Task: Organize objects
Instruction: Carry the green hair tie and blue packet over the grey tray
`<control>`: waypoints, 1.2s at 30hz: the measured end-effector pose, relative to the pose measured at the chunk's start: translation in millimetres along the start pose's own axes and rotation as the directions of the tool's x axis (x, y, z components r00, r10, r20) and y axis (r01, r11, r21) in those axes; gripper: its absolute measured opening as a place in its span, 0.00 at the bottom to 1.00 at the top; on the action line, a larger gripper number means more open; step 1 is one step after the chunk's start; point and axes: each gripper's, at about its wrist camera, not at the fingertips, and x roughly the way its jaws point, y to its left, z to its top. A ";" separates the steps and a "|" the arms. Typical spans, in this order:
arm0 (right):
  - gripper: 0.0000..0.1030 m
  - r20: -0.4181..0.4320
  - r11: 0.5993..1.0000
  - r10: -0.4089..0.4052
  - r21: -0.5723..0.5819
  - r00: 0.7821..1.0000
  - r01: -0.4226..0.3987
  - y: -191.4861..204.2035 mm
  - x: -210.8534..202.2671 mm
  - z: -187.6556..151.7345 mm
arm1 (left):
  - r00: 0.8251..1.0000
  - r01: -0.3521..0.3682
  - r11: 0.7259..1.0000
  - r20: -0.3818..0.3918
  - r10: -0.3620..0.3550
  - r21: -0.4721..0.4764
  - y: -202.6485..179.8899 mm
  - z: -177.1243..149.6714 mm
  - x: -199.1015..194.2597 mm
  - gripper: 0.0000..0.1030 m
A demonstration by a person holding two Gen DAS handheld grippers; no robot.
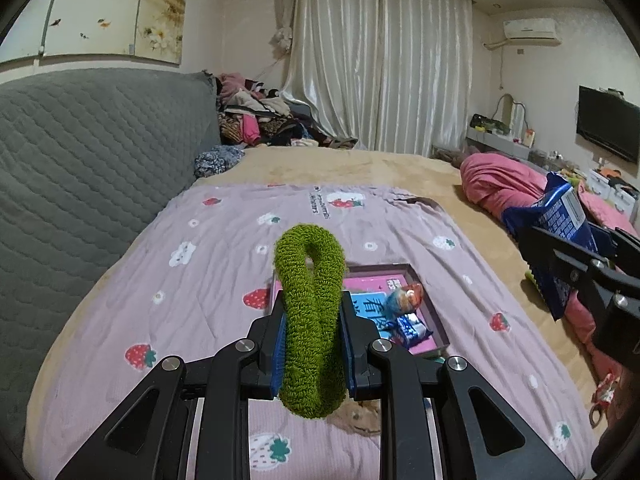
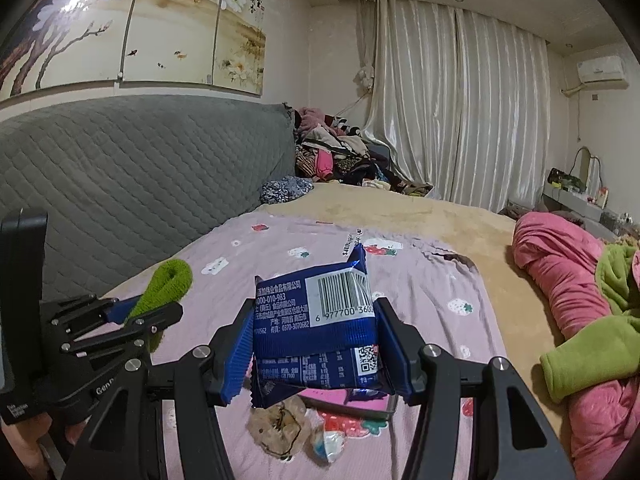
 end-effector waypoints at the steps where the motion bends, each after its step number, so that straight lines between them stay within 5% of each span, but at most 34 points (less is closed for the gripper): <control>1: 0.56 -0.003 1.000 -0.004 -0.007 1.000 0.004 -0.1 4.2 1.3 | 1.000 0.001 1.000 -0.001 -0.001 0.001 0.0 1.4 1.8 0.22; 22: 0.56 -0.042 0.999 0.024 0.031 0.999 -0.022 -21.5 99.2 -4.9 | 0.999 0.020 1.000 -0.031 -0.020 -0.012 4.4 24.1 114.4 0.22; 36: 0.56 -0.103 0.999 0.042 0.025 0.994 -0.039 -24.2 166.3 -39.0 | 0.996 0.011 0.998 -0.083 -0.016 -0.065 25.9 -11.9 197.8 0.22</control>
